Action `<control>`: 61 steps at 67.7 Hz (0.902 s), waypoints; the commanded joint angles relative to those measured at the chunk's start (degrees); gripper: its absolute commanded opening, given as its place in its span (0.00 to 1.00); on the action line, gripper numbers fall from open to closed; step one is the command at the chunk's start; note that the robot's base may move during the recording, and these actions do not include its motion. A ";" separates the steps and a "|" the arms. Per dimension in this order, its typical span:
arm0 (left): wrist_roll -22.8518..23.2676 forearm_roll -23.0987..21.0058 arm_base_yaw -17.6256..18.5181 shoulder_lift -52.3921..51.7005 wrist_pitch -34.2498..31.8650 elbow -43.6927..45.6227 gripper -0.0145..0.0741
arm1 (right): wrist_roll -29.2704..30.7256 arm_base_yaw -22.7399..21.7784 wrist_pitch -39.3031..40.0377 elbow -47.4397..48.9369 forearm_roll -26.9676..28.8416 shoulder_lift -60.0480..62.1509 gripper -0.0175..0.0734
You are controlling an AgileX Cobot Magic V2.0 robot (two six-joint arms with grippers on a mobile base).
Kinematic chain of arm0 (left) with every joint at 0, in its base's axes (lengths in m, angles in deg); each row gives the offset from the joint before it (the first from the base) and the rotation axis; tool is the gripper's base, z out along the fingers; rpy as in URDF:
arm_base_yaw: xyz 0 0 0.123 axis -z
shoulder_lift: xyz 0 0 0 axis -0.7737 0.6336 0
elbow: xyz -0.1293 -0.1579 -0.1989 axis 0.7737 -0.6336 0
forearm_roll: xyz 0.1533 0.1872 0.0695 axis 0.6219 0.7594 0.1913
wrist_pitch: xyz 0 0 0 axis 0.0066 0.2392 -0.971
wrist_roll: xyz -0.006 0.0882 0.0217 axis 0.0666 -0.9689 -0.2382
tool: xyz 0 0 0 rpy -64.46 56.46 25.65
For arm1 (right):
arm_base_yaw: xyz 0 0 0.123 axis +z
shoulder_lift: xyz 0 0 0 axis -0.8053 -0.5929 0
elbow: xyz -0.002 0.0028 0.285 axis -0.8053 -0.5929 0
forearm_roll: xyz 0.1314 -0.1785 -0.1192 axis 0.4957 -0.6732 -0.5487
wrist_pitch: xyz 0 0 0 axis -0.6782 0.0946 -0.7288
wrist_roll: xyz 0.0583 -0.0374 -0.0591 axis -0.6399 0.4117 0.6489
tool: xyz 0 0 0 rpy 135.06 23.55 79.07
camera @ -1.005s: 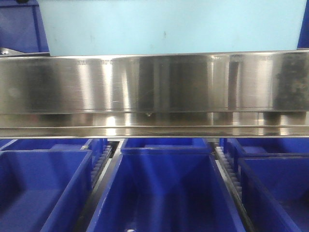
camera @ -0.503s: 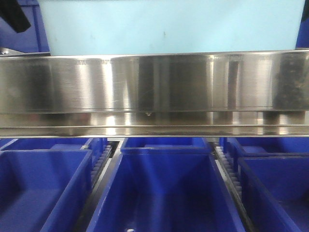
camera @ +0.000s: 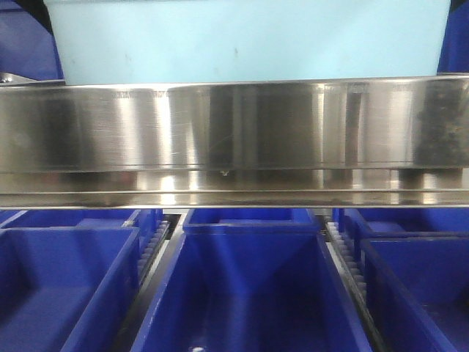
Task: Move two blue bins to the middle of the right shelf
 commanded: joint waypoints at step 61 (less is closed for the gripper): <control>-0.44 -2.63 -0.24 -7.65 -1.08 18.54 0.04 | 0.62 0.03 -0.24 21.59 0.25 4.65 0.02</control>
